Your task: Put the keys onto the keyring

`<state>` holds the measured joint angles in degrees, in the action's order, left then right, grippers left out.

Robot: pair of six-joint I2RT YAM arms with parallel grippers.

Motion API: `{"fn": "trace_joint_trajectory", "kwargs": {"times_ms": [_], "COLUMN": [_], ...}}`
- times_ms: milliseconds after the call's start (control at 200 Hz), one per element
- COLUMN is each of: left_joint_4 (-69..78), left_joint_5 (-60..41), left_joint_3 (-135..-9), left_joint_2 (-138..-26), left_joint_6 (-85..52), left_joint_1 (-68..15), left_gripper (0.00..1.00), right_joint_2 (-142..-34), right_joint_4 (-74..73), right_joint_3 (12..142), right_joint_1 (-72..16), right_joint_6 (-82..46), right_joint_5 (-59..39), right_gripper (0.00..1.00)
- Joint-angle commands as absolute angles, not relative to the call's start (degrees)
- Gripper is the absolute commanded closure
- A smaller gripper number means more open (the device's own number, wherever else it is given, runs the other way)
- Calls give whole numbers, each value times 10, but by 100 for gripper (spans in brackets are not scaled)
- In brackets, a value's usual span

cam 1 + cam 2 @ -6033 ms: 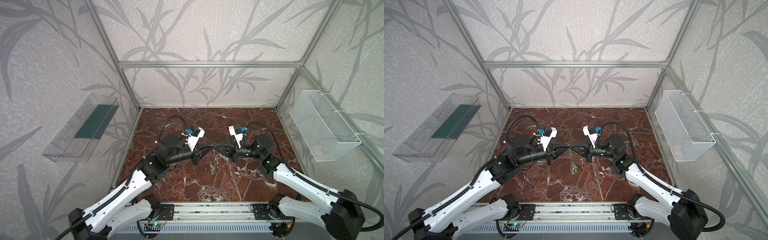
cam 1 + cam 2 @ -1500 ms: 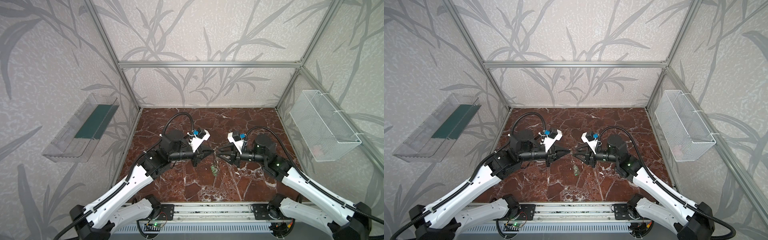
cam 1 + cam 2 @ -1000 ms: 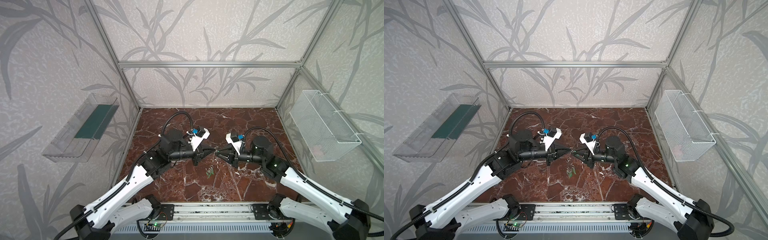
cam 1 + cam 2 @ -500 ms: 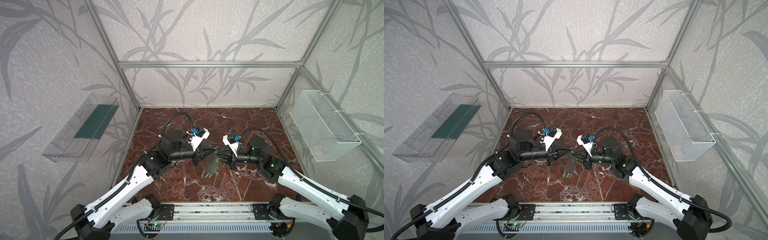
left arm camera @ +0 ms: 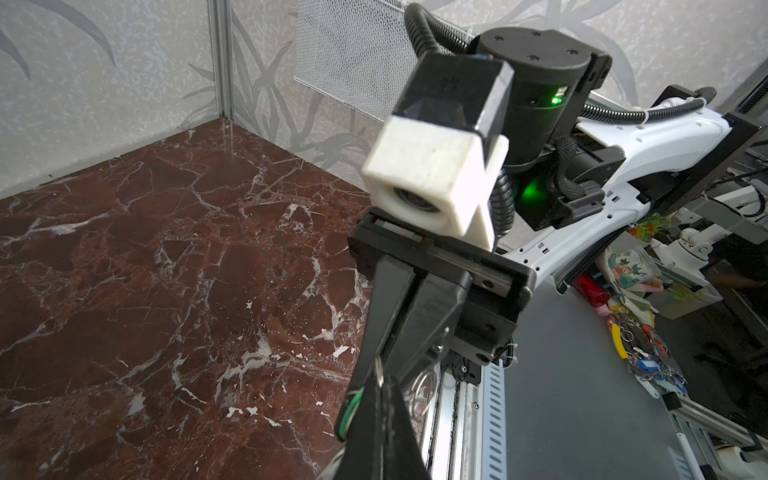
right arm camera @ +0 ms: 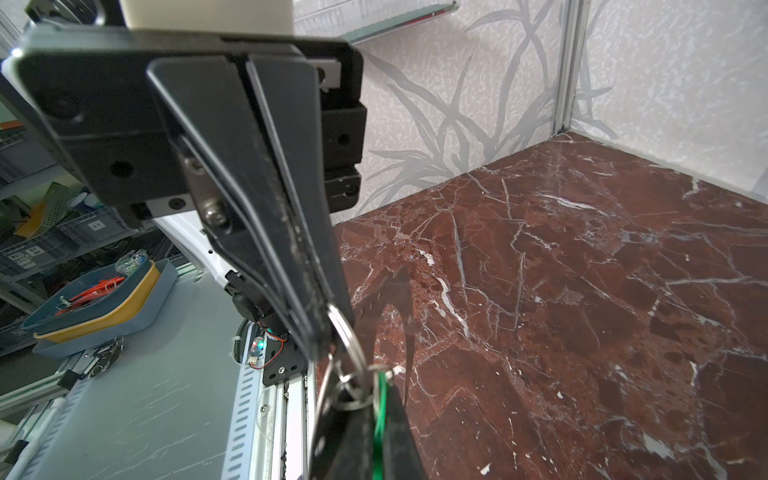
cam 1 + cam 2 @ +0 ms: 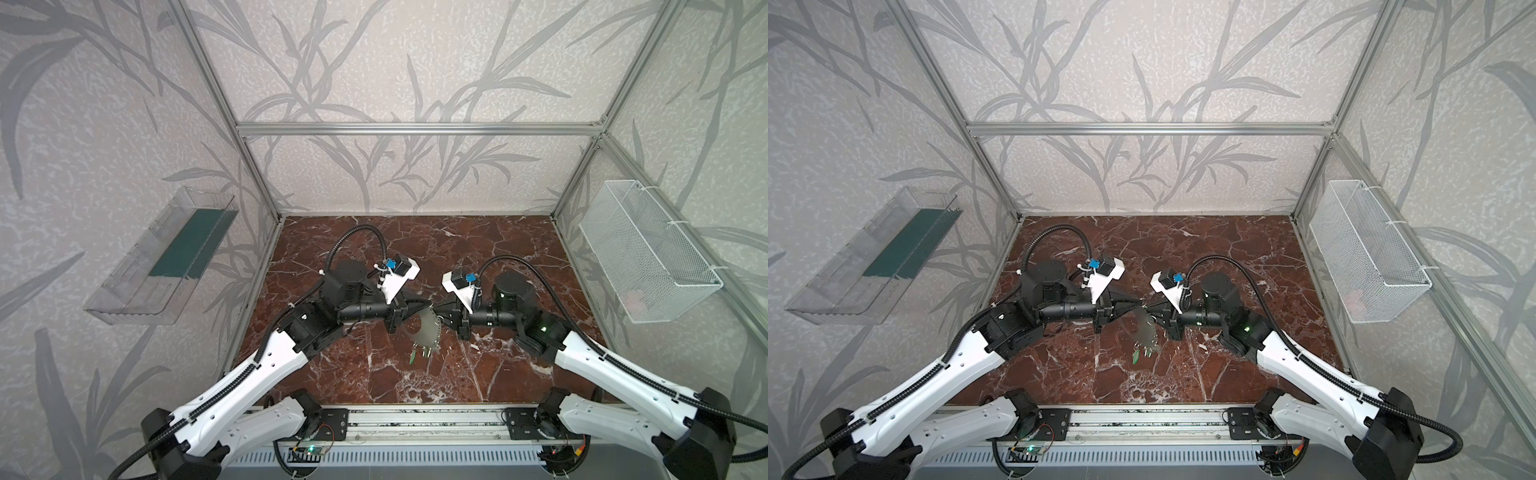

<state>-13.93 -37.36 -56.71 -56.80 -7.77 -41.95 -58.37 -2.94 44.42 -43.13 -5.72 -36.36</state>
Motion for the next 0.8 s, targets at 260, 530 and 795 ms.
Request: {"fn": "trace_joint_trajectory", "kwargs": {"times_ms": [260,530,795], "left_joint_4": [-175,-207,-201], "left_joint_5": [-380,-346,-288], "left_joint_3": [-586,-592,-582], "left_joint_2": [-571,-579,-576], "left_joint_6": [-46,-27,-34], "left_joint_1": [-423,-423,-423], "left_gripper": [100,100,78], "right_joint_2": [-546,-539,-528], "right_joint_4": [19,41,49], "right_joint_3": [492,506,497], "right_joint_1": [-412,-410,-407], "right_joint_6": [-26,-10,-9], "right_joint_5": [-335,-319,-258], "right_gripper": [100,100,100]}}
